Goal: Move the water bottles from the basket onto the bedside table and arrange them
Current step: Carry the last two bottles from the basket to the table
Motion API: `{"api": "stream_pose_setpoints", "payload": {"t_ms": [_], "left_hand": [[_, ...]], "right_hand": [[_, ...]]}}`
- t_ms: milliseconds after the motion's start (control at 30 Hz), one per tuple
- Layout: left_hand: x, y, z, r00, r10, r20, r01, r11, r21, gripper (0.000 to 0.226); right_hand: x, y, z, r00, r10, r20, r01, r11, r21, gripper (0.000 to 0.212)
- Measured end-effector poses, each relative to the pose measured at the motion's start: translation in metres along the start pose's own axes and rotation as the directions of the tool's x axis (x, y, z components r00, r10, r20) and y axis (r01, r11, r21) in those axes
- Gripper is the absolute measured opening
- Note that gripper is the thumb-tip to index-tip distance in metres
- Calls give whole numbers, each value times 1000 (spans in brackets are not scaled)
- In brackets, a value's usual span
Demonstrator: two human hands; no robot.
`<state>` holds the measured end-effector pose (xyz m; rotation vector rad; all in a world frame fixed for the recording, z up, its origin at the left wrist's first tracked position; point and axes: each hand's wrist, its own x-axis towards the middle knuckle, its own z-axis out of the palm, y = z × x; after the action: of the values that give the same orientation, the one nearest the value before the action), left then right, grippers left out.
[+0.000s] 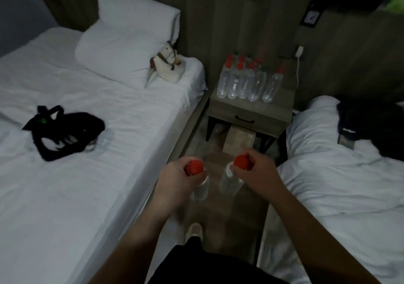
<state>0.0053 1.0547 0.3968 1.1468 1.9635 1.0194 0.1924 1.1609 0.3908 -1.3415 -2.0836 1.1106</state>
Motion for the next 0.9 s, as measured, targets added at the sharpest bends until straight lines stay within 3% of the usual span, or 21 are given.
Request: {"api": "stream_pose_setpoints", "payload": {"t_ms": [167, 300, 533, 900], "left_hand": [[88, 18, -1, 989, 98, 110, -106, 992, 66, 23], [144, 33, 10, 986, 81, 146, -90, 995, 53, 21], [236, 62, 52, 960, 162, 227, -193, 973, 124, 19], [389, 124, 179, 968, 24, 251, -66, 984, 163, 21]], "right_hand": [[66, 7, -15, 991, 74, -109, -75, 997, 1, 19], [109, 20, -32, 971, 154, -182, -150, 988, 33, 19], [182, 61, -70, 928, 270, -256, -245, 962, 123, 17], [334, 166, -169, 946, 290, -145, -290, 957, 18, 22]]}}
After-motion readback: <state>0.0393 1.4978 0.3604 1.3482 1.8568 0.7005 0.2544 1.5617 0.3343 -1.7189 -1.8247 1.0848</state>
